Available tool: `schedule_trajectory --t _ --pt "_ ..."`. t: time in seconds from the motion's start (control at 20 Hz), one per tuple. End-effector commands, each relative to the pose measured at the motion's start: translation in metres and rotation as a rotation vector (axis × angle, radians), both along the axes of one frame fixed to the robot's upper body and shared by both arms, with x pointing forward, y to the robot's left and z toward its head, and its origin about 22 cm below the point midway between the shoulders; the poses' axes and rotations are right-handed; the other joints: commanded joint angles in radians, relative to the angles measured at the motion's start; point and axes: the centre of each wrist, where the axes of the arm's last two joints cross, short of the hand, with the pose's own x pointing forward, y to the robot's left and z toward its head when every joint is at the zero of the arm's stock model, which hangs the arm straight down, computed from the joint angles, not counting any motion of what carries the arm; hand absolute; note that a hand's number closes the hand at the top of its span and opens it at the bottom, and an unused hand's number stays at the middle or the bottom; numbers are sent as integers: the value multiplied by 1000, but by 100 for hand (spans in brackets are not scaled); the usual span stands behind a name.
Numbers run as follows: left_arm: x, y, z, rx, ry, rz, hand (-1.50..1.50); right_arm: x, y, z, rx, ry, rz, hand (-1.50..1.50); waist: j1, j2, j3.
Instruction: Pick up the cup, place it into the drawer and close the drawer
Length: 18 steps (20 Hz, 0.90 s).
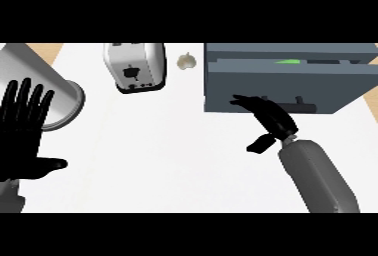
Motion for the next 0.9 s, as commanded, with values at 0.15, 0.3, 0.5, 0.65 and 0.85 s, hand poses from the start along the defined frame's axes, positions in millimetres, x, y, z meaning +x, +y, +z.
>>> schedule_trajectory --t 0.15,0.3,0.5,0.65,0.85 --pt "-8 13 -14 -11 -6 -19 -150 36 -15 -9 56 49 -21 -150 11 6 1" --pt "-9 -1 -5 -13 -15 -46 -150 57 -30 14 79 68 -14 -150 29 10 3" --pt "11 -3 -6 -29 -2 -63 -150 65 -39 20 31 98 -25 -150 37 21 3" --pt "11 4 -7 -5 -7 -62 -150 68 -55 27 45 88 -40 -150 53 31 3" --pt "5 1 -7 3 -28 -71 -150 75 -62 40 53 73 -76 -150 71 32 4"
